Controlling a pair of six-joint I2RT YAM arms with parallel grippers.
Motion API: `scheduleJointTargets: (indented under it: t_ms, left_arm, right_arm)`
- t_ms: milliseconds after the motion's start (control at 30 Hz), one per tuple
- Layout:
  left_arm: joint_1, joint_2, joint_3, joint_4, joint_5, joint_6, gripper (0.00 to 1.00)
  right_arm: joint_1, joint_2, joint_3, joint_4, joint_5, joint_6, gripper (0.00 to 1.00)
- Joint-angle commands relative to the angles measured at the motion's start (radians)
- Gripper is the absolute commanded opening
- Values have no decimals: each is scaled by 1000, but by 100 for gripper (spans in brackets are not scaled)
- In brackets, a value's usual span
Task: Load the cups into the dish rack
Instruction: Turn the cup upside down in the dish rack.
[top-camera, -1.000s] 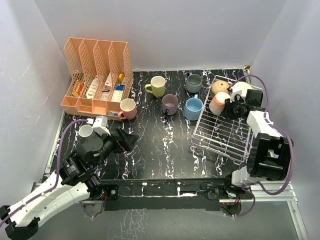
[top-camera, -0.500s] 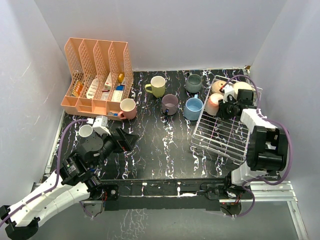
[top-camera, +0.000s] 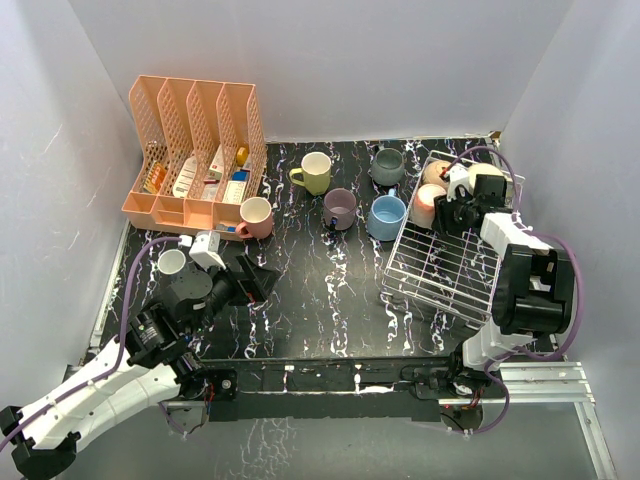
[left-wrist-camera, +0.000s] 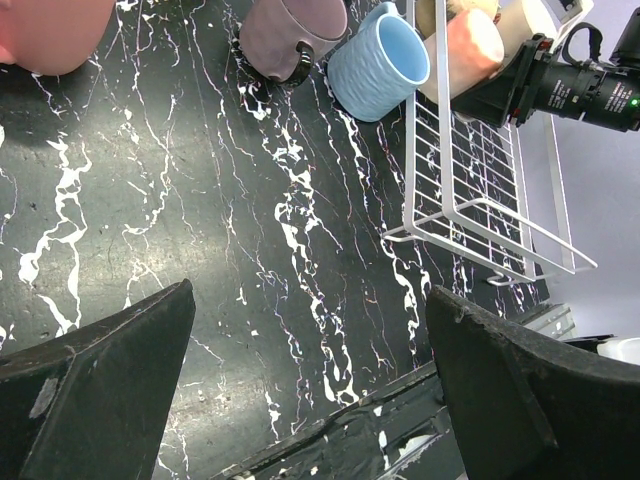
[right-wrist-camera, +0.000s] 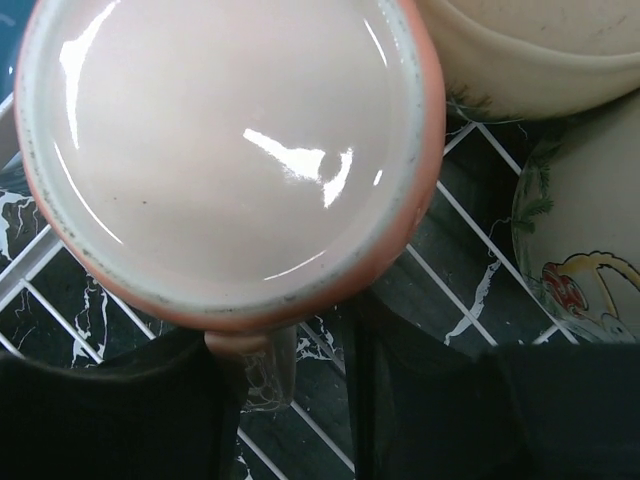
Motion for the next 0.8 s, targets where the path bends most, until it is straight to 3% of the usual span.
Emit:
scheduleJointTargets:
  t_ms: [0, 133, 300, 767]
  left_arm:
    - [-2, -3, 21, 7, 6, 5, 97]
    - [-2, -9, 28, -9, 8, 1, 97]
    - [-2, -14, 24, -2, 13, -2, 97]
    - [-2, -8, 31, 0, 24, -8, 97]
  right_arm:
    - [3, -13, 60, 78, -15, -14, 46]
    - [0, -98, 32, 45, -31, -53, 53]
    - [-4, -190, -14, 32, -67, -66, 55]
    - [-4, -161, 14, -73, -136, -82, 51]
